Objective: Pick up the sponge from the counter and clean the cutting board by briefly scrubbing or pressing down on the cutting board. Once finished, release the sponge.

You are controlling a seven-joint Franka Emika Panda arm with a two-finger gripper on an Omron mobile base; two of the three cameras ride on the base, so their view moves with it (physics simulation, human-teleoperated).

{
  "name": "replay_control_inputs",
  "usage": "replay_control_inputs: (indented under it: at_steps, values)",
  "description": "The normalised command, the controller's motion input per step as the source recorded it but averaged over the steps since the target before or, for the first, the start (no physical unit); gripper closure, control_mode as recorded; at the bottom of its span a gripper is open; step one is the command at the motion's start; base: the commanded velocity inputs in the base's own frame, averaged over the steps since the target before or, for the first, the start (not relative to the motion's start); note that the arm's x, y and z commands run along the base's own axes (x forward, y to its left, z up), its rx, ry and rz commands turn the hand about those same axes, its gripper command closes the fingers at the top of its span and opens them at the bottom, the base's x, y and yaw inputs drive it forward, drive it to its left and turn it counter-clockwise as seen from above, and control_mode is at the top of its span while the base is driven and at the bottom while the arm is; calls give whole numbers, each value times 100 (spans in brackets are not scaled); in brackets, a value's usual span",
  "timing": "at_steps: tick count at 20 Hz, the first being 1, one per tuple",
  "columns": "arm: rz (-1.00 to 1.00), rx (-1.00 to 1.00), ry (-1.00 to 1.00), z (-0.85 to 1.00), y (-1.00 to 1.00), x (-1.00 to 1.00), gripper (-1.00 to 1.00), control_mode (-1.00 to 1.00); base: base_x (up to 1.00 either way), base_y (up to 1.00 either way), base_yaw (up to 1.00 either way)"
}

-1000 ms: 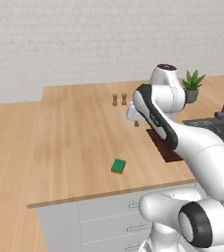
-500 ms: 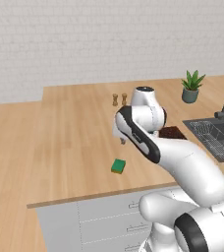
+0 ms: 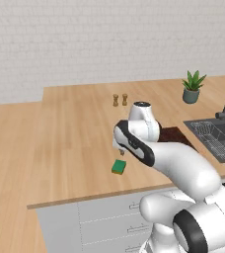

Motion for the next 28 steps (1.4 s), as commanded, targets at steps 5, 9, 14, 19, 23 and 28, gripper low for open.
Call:
replay_control_inputs:
  at_steps: [5, 9, 14, 19, 23, 28]
  values:
    - [10, 0, 7, -40, 12, 15, -100, -100, 0, 0, 0]
    - [8, 0, 4, -40, 23, 14, -100, -100, 0, 0, 0]
    - [0, 0, 0, -26, 17, 25, -100, -100, 0, 0, 0]
    - [0, 0, 0, -14, 6, 24, -100, -100, 0, 0, 0]
    - [2, 0, 0, -8, 0, 3, -100, -100, 0, 0, 0]
    - [5, 0, 0, -9, 0, 11, -100, -100, 0, 0, 0]
